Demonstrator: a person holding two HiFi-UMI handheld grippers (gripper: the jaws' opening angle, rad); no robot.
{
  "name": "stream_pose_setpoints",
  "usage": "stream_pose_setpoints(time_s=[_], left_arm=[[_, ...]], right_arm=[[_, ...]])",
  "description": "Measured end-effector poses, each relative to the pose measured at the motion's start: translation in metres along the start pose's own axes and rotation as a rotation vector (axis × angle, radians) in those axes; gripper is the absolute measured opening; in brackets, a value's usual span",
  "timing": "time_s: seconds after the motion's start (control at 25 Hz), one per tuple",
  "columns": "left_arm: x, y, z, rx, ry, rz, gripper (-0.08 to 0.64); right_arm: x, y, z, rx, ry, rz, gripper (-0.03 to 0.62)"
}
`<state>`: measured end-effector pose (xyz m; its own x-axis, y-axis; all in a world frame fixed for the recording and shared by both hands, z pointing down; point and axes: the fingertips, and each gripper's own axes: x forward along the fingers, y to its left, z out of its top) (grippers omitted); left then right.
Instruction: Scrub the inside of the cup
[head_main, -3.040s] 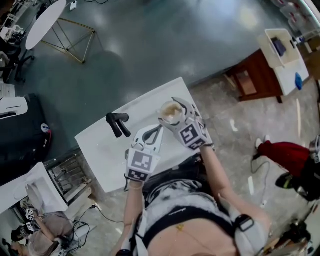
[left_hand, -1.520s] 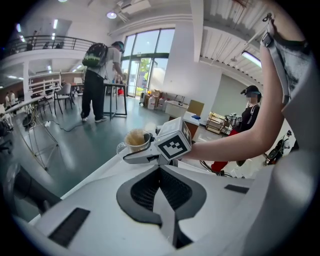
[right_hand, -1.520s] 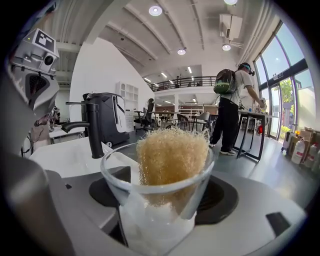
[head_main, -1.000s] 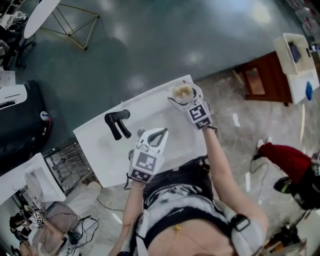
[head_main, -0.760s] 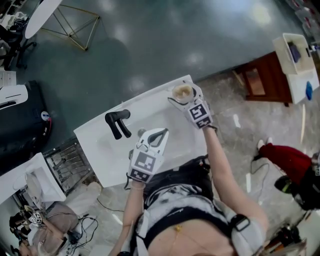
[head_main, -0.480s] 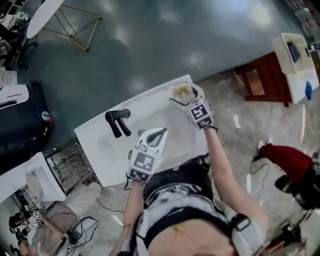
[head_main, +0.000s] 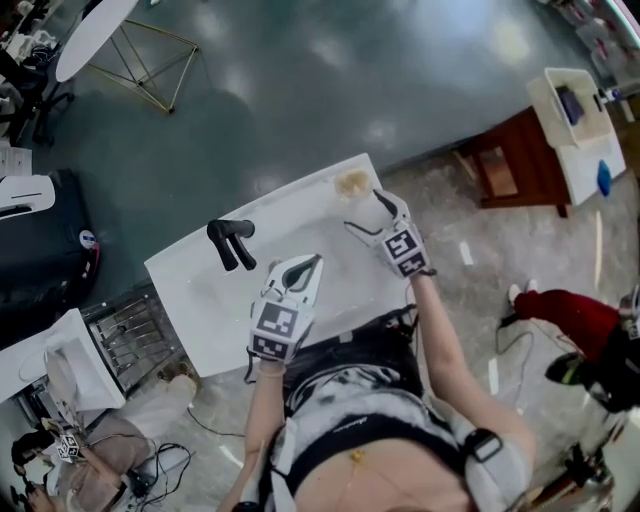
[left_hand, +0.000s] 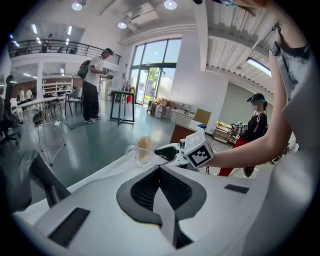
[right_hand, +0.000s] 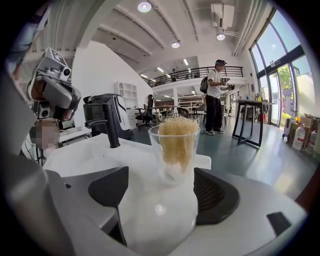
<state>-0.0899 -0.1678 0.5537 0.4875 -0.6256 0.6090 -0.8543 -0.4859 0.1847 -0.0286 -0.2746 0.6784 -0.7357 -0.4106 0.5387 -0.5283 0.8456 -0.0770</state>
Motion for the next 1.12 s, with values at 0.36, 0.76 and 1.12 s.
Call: stream_pose_setpoints(time_s=[0.36, 0.76, 1.12], left_arm=[[-0.017, -0.006, -0.005, -0.056, -0.054, 0.045, 0.012], [-0.039, -0.018, -0.003, -0.189, -0.208, 0.094, 0.012], [-0.052, -0.044, 0.007, -0.227, -0.312, 0.118, 0.012]], right_arm=[[-0.049, 0.036, 0.014, 0.022, -0.052, 0.07, 0.209], [-0.094, 0.1, 0.075, -0.083, -0.121, 0.096, 0.003], [-0.132, 0.119, 0.109, -0.106, -0.19, 0.139, 0.003]])
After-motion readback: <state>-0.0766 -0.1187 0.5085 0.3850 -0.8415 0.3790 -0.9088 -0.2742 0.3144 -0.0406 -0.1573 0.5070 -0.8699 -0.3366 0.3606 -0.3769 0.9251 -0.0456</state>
